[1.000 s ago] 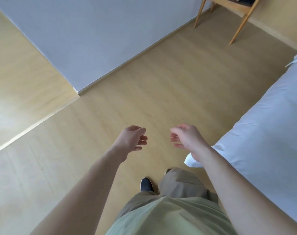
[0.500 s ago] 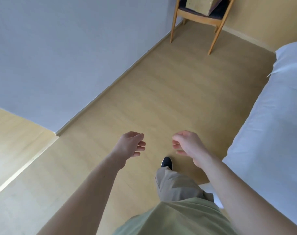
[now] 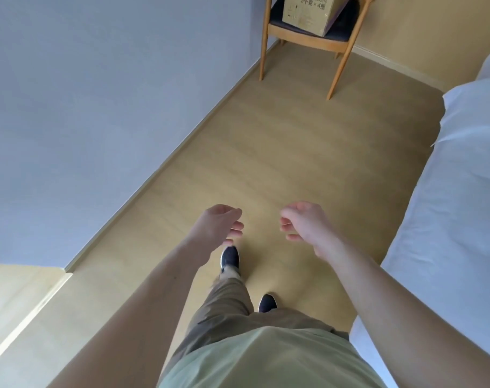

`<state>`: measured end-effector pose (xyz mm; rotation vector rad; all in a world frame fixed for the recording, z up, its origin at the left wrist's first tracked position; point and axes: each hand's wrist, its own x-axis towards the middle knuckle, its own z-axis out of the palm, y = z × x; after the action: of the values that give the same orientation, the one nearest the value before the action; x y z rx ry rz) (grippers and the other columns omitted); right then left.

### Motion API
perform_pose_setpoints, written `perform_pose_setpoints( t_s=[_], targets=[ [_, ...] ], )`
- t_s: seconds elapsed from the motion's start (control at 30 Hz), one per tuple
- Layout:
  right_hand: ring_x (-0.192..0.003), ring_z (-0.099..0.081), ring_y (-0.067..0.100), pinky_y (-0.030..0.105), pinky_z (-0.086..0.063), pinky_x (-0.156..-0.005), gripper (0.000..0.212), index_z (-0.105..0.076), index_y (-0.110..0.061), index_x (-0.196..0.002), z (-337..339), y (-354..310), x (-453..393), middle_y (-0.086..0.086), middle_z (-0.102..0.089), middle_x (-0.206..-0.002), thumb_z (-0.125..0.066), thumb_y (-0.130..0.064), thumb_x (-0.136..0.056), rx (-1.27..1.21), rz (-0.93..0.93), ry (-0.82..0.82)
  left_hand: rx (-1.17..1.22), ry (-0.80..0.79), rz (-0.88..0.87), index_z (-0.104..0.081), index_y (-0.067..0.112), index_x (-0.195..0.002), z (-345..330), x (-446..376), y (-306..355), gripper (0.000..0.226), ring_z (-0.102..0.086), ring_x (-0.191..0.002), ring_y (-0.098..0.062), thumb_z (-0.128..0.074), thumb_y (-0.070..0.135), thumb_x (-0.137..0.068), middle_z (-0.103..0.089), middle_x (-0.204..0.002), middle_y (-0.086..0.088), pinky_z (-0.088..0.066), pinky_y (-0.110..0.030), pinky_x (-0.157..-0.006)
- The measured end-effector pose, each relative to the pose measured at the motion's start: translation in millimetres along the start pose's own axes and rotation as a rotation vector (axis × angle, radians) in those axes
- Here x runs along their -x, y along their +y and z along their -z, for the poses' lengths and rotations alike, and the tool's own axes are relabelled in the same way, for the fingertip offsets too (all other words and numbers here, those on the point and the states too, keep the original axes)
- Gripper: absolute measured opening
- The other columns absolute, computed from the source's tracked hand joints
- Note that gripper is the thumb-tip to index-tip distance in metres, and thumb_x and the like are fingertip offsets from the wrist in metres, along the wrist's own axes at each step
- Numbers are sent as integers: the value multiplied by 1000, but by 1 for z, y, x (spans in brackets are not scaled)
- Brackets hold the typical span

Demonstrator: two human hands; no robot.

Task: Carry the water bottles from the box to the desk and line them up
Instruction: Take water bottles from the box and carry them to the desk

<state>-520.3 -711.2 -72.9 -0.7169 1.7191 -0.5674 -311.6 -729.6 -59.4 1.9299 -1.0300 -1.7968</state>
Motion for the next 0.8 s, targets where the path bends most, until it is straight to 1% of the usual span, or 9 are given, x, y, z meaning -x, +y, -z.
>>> perform_pose_setpoints(
  t_s=[0.1,0.2,0.27,0.43,0.6,0.7,0.8],
  targets=[
    [-77,-71,13,38,-62,-80,9,-67,-18,-89,1,-26,-34,-1,-71,-82,-59,-21,-90,-11,-19,13,-24,-20,-1,-66,18,-109,10,-39,35,19,-74,-80,-15,-60,32,-99,-77,-95,-4,-60,-35,-82],
    [-78,-71,14,39,-62,-80,10,-67,-15,-88,-1,-60,-72,0,-71,-82,-59,-21,-89,-12,-33,28,-55,-48,-5,-66,19,-109,24,-84,70,19,-75,-83,-16,-61,34,-99,-77,-95,-3,-60,-36,-82],
    [-78,-70,14,39,-62,-81,11,-67,-14,-88,-4,-90,-99,1,-70,-81,-58,-19,-89,-32,-43,48,-65,-67,-14,-66,19,-109,37,-113,98,19,-75,-83,-16,-61,34,-99,-77,-95,-2,-60,-36,-82],
    [-73,-69,12,36,-62,-76,10,-67,-14,-89,-15,-175,-160,-1,-70,-79,-59,-20,-90,-69,-17,92,-107,-121,-36,-66,20,-108,71,-179,172,18,-74,-85,-15,-60,36,-99,-77,-96,-1,-59,-37,-84],
    [-77,-67,16,41,-61,-84,12,-67,-11,-94,-22,-237,-211,3,-69,-86,-57,-18,-93,-91,-24,113,-122,-146,-64,-64,21,-109,93,-237,237,19,-74,-86,-15,-59,37,-100,-76,-96,-1,-59,-34,-82],
    [-83,-67,19,45,-60,-91,12,-65,-10,-92,-18,-263,-235,6,-68,-89,-57,-18,-93,-103,-35,109,-144,-169,-77,-64,22,-109,96,-269,272,19,-75,-88,-15,-59,37,-99,-77,-97,-1,-60,-35,-83],
    [-84,-65,21,47,-58,-94,10,-62,-9,-89,-9,-284,-261,7,-65,-89,-55,-16,-92,-101,-51,109,-158,-175,-68,-65,21,-110,92,-300,303,19,-75,-91,-17,-59,36,-99,-77,-98,-2,-60,-36,-86]
  ],
)
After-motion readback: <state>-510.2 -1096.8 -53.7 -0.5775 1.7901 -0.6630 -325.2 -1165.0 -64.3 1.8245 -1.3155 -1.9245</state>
